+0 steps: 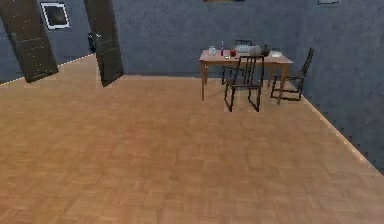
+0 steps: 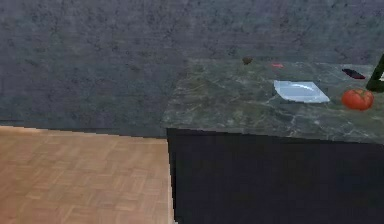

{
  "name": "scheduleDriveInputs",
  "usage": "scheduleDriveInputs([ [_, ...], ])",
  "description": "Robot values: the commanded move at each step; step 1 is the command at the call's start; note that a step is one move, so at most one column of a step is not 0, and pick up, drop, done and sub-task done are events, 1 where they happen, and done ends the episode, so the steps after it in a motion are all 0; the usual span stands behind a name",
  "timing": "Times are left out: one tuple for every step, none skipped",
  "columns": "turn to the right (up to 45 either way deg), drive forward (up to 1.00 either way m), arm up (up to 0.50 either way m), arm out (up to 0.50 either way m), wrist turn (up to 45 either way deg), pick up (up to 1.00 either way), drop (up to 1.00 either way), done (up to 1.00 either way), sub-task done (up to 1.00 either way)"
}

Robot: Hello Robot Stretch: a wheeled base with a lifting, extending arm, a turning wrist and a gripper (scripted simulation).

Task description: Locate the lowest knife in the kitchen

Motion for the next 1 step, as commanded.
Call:
scheduleDriveInputs([
  [0.0, 1.0, 0.0, 0.0, 0.0, 0.0, 0.0, 0.0, 0.0],
])
